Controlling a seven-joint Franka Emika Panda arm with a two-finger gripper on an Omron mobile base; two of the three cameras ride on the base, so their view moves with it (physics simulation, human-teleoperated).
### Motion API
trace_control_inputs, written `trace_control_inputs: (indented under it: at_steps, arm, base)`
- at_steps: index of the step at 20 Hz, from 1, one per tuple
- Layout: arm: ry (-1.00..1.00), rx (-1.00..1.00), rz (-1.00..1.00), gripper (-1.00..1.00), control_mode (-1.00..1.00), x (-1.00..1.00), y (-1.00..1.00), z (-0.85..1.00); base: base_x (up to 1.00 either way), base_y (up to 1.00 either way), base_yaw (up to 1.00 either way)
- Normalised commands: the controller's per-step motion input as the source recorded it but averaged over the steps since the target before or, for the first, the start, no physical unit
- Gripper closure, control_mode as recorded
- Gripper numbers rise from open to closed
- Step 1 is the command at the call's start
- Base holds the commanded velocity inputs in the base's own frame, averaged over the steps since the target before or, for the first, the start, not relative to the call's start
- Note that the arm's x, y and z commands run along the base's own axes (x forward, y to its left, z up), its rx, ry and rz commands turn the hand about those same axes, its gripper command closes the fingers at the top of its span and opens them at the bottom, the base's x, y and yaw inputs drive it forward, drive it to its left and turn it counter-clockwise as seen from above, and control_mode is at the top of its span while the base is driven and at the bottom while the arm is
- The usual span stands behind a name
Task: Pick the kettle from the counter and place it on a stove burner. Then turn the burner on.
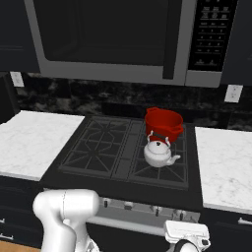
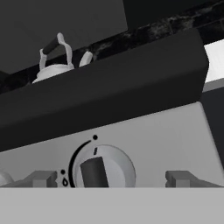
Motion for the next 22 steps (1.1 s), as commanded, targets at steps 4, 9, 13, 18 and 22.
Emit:
trace_control_inputs:
  at_steps: [4,9,13,18,22]
  arm:
    - [0.0,0.0,0.0,-1.0,-1.0,0.07,0.0,0.0]
    - [0.0,0.0,0.0,-1.0,-1.0,0.03,0.0,-0.13]
    - [0.0,0.0,0.0,-1.0,-1.0,0.01,0.05,-0.04]
    - [0.0,0.0,0.0,-1.0,-1.0,0.0,0.09,0.06]
    - [0.0,0.0,0.0,-1.0,-1.0,0.0,0.03,0.03]
  base:
    - [0.0,0.0,0.0]
    - [0.0,0.0,0.0]
    - [0.0,0.0,0.0]
    - [0.0,0.0,0.0]
    - [0.0,0.0,0.0]
